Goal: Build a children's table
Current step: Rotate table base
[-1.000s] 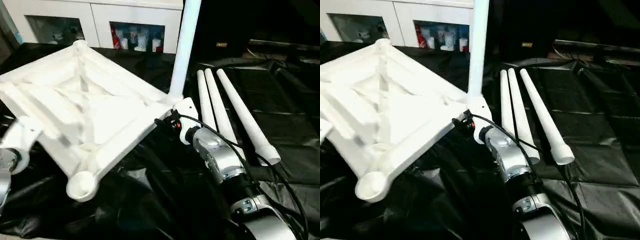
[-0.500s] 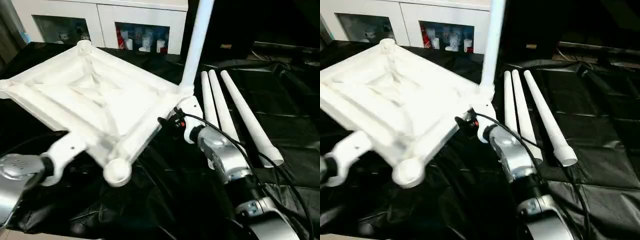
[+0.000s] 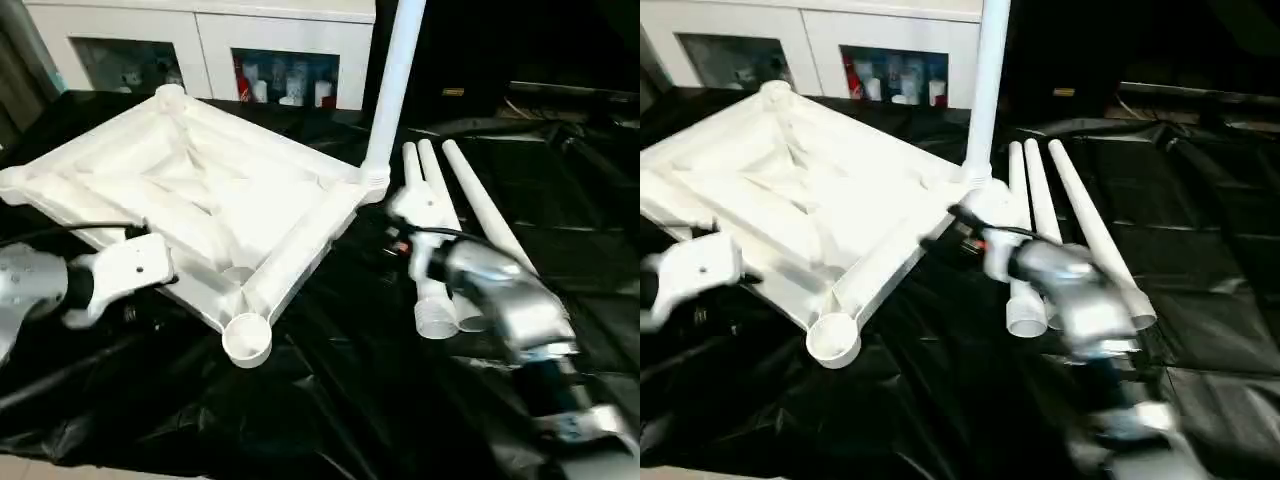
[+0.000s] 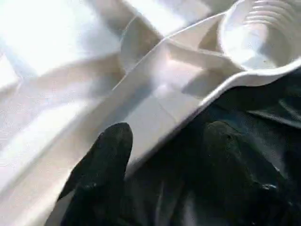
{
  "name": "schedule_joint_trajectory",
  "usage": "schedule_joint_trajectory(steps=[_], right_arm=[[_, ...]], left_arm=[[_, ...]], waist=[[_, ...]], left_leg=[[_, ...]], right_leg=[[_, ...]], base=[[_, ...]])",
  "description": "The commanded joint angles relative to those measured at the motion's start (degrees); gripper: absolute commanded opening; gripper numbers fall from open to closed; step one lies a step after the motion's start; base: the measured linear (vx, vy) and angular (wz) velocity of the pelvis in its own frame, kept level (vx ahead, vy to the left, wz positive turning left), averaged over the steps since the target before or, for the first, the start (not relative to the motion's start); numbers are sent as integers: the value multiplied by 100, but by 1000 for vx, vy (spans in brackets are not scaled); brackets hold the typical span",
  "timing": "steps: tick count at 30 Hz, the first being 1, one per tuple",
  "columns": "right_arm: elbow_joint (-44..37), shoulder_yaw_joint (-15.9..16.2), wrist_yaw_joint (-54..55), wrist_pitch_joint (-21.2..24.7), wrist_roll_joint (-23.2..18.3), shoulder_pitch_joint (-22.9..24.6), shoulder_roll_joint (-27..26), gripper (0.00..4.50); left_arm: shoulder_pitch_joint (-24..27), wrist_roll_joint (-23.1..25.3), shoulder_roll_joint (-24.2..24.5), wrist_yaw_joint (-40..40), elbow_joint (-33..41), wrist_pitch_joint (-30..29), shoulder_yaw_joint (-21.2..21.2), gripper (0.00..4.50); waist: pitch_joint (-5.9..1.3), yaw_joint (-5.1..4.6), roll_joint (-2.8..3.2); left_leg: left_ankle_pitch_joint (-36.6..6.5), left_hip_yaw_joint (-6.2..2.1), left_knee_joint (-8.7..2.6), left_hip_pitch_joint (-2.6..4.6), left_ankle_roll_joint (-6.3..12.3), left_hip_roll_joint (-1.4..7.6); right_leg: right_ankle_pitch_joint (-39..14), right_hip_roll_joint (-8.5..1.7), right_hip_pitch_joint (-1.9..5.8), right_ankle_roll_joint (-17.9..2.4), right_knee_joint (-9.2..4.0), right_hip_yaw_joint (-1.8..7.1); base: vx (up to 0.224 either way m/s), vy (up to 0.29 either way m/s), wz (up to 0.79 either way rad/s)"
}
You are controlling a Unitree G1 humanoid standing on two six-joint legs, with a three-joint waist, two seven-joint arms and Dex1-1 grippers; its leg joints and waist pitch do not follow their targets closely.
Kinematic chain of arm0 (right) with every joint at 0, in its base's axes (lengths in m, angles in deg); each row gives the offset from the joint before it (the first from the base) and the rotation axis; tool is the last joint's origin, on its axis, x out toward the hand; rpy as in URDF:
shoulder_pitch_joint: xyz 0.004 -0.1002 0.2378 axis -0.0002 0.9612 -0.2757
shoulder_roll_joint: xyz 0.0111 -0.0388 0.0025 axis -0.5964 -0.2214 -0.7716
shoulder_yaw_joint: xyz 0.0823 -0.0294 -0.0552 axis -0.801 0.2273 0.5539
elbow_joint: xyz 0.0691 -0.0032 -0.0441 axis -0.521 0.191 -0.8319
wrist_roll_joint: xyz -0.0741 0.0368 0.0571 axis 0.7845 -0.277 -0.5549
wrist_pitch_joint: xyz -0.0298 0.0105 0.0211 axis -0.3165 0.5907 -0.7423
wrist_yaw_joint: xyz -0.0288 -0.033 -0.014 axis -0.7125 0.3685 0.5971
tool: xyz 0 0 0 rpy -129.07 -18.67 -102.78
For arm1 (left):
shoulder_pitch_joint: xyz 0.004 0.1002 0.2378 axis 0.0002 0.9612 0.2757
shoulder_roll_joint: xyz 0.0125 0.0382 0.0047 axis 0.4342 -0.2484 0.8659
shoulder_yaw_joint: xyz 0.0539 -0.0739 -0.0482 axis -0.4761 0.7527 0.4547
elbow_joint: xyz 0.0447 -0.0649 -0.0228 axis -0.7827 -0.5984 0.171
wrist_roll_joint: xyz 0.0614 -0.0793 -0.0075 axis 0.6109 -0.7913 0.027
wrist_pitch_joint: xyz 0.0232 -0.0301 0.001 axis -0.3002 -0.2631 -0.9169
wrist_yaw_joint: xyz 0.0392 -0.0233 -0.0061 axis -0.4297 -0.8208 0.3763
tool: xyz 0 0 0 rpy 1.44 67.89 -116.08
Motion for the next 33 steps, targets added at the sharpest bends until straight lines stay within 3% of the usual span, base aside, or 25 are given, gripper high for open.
schedule_joint_trajectory(steps=[1,2,5,9,14,22,28,30,33], right_arm=[[-404,187,-535,150,-81,61,326,350],[-404,187,-535,150,-81,61,326,350],[-770,340,-931,332,-154,118,721,350],[-963,429,-1062,433,-183,161,833,350],[-1257,560,-1271,641,-327,231,906,350],[-1538,820,-1621,824,-360,373,1178,350],[-1534,841,-1618,814,-338,374,1195,350],[-1556,848,-1615,842,-348,372,1202,350],[-1570,878,-1618,864,-355,366,1216,350]], left_arm=[[-179,336,-28,-187,-296,587,-436,311],[-179,336,-28,-187,-296,587,-436,311],[-539,846,-155,-314,-1068,1439,-892,311],[-770,1252,-186,-248,-1621,2054,-1167,311],[-1077,1197,-498,-221,-2033,2055,-1261,311],[-1387,1081,-1007,-394,-2682,2209,-1312,230],[-1490,1138,-1137,-387,-2855,2087,-1359,185],[-1545,1133,-1213,-388,-2958,1963,-1359,150],[-1517,1064,-1234,-555,-2906,1601,-1338,140]], waist=[[-473,14,124],[-486,15,151],[-508,21,171],[-506,13,176],[-498,69,203],[-490,107,196],[-498,121,188],[-502,133,184],[-506,150,175]], left_leg=[[-1652,-163,-398,179,-159,257],[-1636,-152,-384,184,-131,252],[-1621,-161,-364,174,-107,251],[-1815,-179,-376,188,-181,260],[-2122,-181,-376,248,-292,281],[-2361,-206,-380,246,-332,283],[-2284,-207,-369,243,-299,287],[-2231,-211,-373,239,-292,291],[-2132,-206,-368,221,-270,291]], right_leg=[[-729,-286,263,-1199,-325,228],[-779,-289,264,-1215,-329,230],[-972,-310,278,-1225,-343,236],[-1340,-321,258,-1202,-365,240],[-1549,-320,204,-1285,-367,245],[-1814,-348,199,-1233,-393,251],[-1869,-361,198,-1213,-405,256],[-1804,-356,205,-1227,-397,251],[-1696,-355,216,-1247,-379,251]], base=[[0,0,0],[0,0,0],[0,0,0],[0,0,0],[0,0,0],[0,0,0],[0,0,0],[0,0,0],[0,0,0]])
